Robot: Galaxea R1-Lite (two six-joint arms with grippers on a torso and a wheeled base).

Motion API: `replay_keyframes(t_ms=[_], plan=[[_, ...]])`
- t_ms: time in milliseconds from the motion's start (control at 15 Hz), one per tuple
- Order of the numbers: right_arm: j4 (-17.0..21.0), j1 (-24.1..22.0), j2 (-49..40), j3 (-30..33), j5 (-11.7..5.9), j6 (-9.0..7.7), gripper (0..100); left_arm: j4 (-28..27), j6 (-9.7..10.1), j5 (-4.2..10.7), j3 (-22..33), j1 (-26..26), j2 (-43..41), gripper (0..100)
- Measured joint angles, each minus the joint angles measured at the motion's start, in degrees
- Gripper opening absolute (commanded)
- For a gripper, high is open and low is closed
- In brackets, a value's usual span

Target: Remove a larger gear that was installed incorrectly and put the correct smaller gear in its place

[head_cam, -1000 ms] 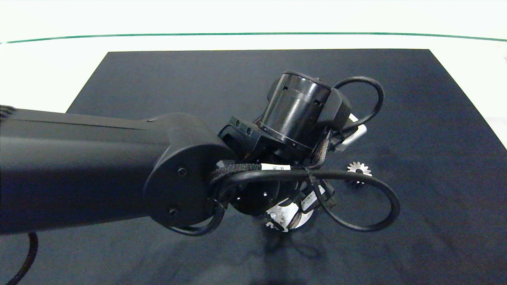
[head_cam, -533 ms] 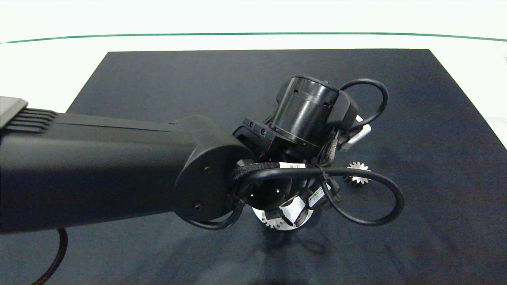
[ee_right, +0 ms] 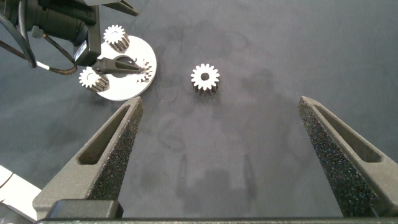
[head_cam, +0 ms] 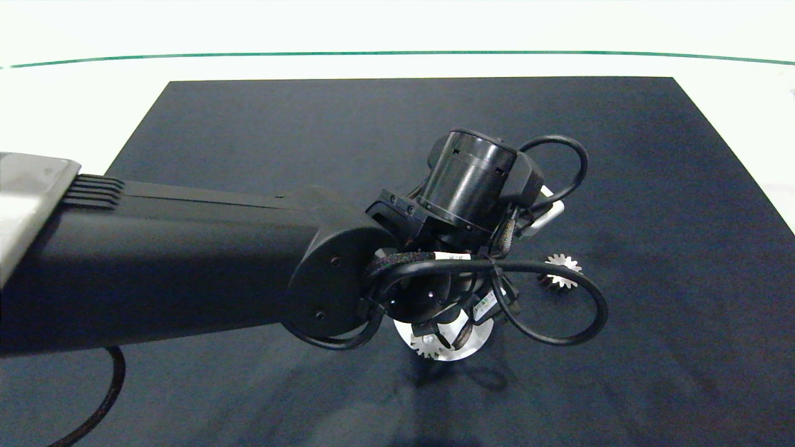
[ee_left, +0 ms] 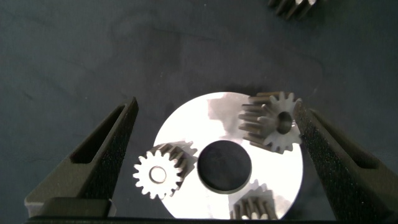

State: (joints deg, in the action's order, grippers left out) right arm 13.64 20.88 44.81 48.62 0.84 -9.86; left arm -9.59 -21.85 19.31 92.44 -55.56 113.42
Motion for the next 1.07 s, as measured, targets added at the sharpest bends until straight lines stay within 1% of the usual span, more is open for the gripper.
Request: replay_keyframes(t_ms=[133, 467, 533, 1067], plan=[[-0.02, 0.00, 0.02, -0.02, 0.01, 0.02, 100, 0.00, -0.78, -0.02, 0.00, 0.52, 0.00, 100], [-0.02, 0.00, 0.00, -0.30, 0.09, 0.02, 100, 0.00, -1.66, -0.02, 0.20, 1.51, 0.00, 100], [-0.02, 0.01, 0.00, -0.33, 0.09, 0.02, 100, 0.06, -2.13, -0.05, 0.22, 1.88, 0.02, 100], [-0.04, 0.00, -0.06, -0.30, 0.04, 0.02, 100, 0.00, -2.21, 0.00, 0.06, 1.85, -0.24, 100]])
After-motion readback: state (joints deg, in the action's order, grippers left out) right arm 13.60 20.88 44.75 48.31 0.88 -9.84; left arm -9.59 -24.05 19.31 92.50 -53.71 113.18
